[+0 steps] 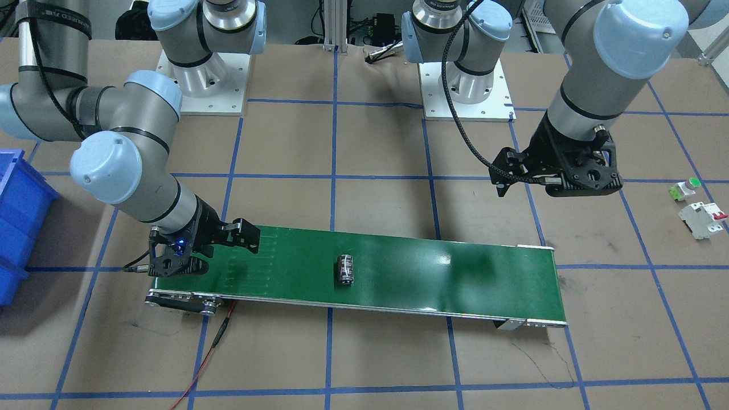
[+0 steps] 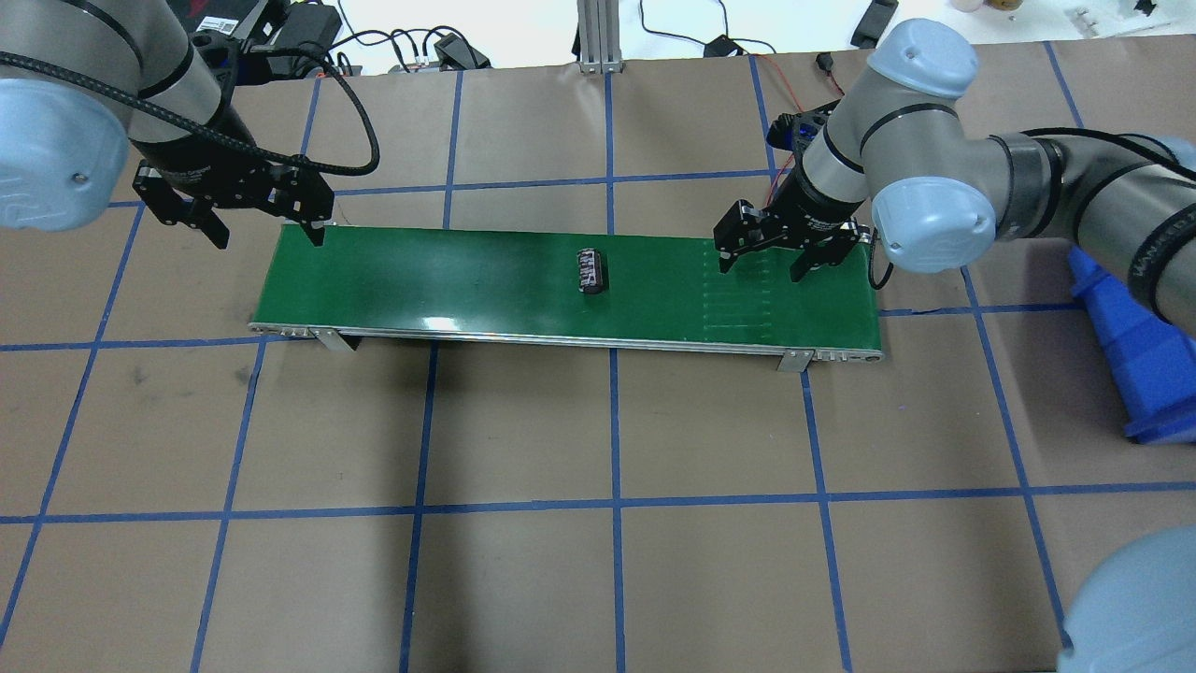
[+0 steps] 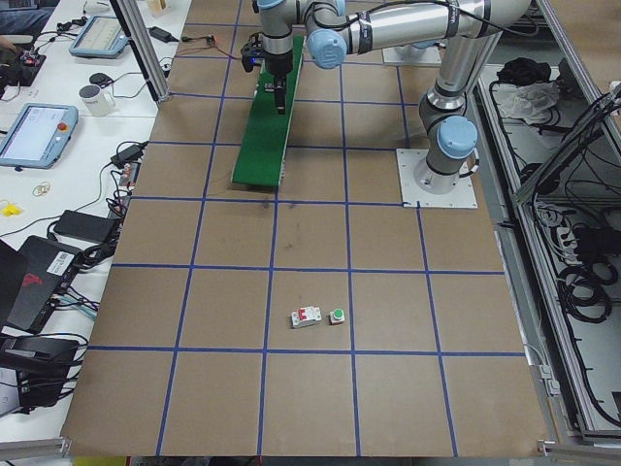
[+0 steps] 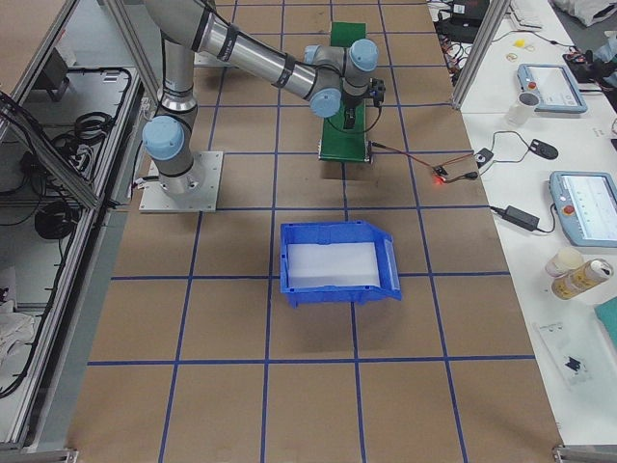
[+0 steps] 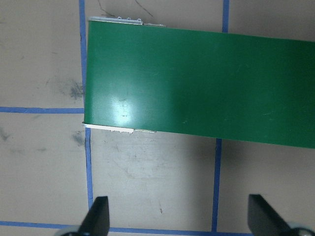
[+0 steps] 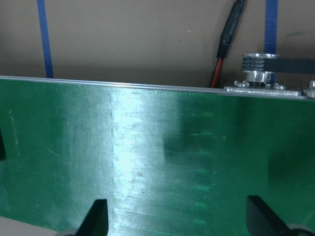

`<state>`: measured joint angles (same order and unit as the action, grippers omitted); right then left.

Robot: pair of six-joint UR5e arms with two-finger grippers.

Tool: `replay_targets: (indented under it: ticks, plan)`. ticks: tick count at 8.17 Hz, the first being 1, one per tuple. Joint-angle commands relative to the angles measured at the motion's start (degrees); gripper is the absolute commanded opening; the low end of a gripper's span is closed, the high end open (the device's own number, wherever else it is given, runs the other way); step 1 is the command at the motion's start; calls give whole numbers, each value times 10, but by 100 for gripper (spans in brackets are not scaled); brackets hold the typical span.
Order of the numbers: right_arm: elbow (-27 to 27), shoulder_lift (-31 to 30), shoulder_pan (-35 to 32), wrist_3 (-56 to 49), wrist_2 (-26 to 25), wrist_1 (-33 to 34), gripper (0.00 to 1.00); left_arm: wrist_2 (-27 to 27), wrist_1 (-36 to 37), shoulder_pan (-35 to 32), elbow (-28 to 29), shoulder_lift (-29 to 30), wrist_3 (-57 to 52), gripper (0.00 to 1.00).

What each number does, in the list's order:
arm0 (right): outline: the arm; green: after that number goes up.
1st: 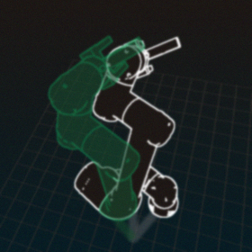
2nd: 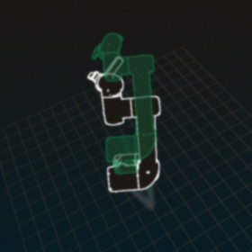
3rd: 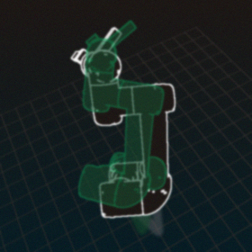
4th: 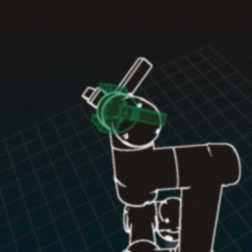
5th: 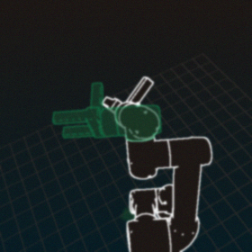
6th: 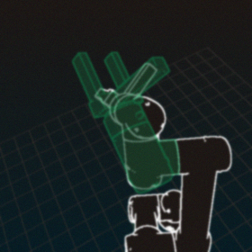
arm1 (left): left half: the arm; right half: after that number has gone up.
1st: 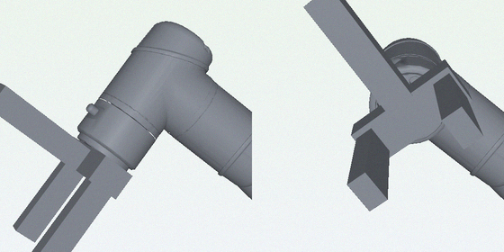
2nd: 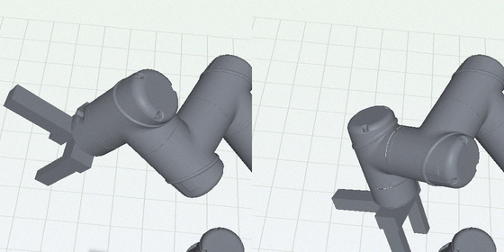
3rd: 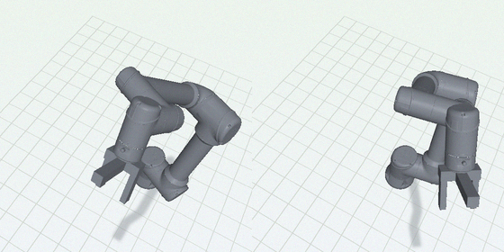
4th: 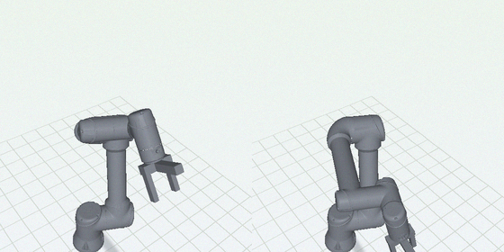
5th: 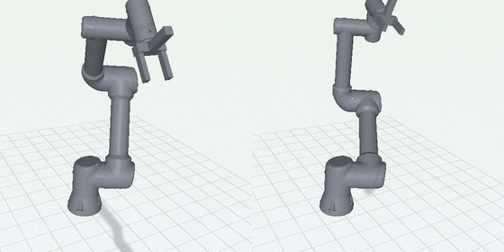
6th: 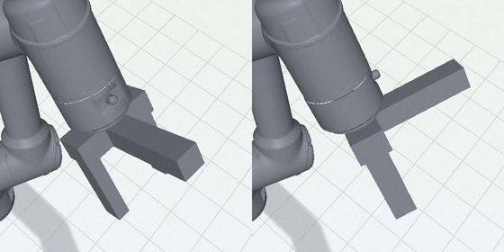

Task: Move capacitor from left to right
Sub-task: 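Lower the right gripper over the belt while the capacitor rides toward it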

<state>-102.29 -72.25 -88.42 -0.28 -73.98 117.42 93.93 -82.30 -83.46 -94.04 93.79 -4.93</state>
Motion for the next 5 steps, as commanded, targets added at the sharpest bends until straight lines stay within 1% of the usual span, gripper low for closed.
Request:
replay_targets:
  ticks: [1, 5]
  plan:
    - [0, 1, 0, -2, -1, -3, 100, 18, 1, 1, 0, 0, 0, 100]
    - [4, 4, -1, 1, 0, 4, 100, 18, 1, 0, 0, 1, 0, 100]
